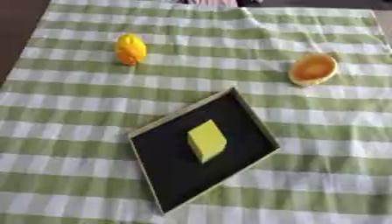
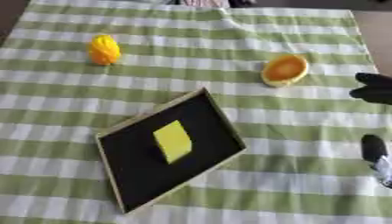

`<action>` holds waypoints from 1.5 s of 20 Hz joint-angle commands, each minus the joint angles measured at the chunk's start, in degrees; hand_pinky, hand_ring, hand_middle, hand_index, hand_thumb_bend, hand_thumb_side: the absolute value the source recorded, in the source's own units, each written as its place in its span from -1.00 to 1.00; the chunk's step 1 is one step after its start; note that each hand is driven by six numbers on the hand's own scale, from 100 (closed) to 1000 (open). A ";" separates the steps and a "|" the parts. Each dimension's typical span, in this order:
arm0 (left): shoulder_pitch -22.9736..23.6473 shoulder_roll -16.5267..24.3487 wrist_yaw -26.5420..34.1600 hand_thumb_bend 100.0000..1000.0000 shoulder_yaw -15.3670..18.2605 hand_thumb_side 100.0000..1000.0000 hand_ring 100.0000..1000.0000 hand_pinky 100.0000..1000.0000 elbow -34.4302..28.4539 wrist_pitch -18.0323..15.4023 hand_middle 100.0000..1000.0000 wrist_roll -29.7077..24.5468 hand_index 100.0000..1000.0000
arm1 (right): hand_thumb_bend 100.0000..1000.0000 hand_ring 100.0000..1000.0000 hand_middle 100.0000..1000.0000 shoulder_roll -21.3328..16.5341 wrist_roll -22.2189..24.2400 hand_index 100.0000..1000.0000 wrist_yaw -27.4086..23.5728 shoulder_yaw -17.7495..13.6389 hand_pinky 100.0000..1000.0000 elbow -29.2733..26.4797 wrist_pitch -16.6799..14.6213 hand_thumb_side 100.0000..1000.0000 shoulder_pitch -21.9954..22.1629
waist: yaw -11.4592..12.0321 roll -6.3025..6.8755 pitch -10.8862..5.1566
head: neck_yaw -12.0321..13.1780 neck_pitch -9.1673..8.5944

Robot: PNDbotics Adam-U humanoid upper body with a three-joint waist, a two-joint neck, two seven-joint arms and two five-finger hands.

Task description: Pick up objects on the table and place them in the box.

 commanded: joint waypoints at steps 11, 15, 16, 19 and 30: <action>-0.24 2.48 0.06 -1.00 0.44 0.04 0.48 0.38 0.33 -0.67 0.42 -0.77 0.64 | -1.00 0.99 0.68 -12.29 -3.59 0.81 26.25 2.55 0.89 -1.02 15.00 -0.94 -0.51 | -0.04 0.35 -0.36 | -1.88 0.74; -0.26 2.57 0.19 -1.00 0.33 0.04 0.48 0.38 0.60 -0.87 0.42 -1.00 0.64 | -1.00 1.00 0.68 -14.94 -1.58 0.82 25.55 3.62 0.92 -1.02 18.00 -0.88 -1.59 | -0.09 0.44 -0.30 | -1.67 0.32; -0.25 2.57 0.22 -1.00 0.28 0.04 0.48 0.38 0.67 -0.90 0.42 -1.07 0.64 | -1.00 1.00 0.69 -15.54 -1.29 0.82 24.71 3.72 0.93 -1.02 18.82 -0.90 -2.28 | -0.07 0.46 -0.31 | -1.67 0.24; -0.24 2.58 0.36 -1.00 0.21 0.04 0.48 0.38 0.81 -0.98 0.42 -1.28 0.64 | -1.00 1.00 0.68 -17.27 -0.40 0.82 20.92 3.68 0.94 -1.02 20.91 -0.94 -5.00 | -0.02 0.44 -0.37 | -1.61 0.10; -0.38 2.37 0.96 -1.00 -0.50 0.04 0.48 0.38 1.21 -0.90 0.42 -2.35 0.64 | -0.86 1.00 0.74 -23.90 7.97 0.87 14.86 7.13 0.98 4.92 28.15 -0.54 -16.95 | 0.70 0.38 -0.74 | -2.47 -0.36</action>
